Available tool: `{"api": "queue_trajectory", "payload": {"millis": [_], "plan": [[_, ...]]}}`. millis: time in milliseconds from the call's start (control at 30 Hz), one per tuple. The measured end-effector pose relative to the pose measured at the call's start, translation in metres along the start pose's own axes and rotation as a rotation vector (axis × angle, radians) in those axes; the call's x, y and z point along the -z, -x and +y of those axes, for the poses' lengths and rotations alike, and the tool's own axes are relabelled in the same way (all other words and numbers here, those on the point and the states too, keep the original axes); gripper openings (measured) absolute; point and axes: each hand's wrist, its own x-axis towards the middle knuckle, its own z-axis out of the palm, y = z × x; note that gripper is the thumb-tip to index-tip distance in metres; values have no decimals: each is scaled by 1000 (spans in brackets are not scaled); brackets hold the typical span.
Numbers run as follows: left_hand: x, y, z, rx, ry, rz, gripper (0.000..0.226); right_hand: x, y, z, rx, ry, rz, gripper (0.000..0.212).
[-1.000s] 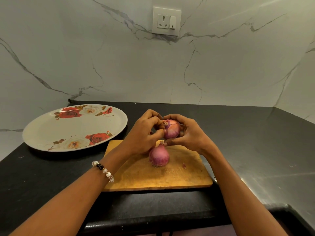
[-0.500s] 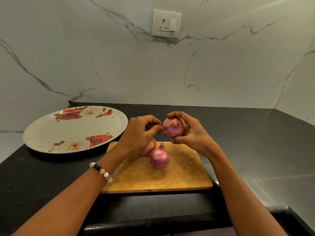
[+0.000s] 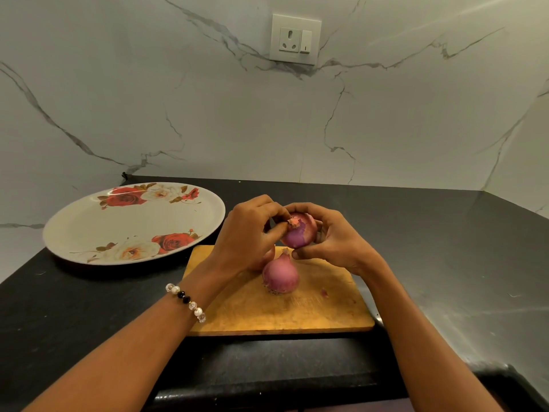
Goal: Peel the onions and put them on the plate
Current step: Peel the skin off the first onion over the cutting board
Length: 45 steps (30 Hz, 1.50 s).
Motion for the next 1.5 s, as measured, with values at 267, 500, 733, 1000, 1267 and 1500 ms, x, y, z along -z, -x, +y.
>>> {"api": "queue_trajectory", "payload": {"millis": [267,500,733,1000,1267,1500], "plan": [[-6,-1,4,-37,-141,-2,12,-2,-1,-2,4,16,19,71],[-8,0,5,48,-140,-32,10,-6,-1,-4,21,13,41,68],[-8,-2,8,253,79,-99,9,-4,-1,1,44,7,94,70],[-7,-1,5,168,69,11,13,0,-1,1,54,-18,159,71],[-7,-1,3,63,65,26,27,-1,-3,2,66,52,113,70],[-5,-2,2,93,71,44,13,-4,-2,1,44,62,53,69]]}}
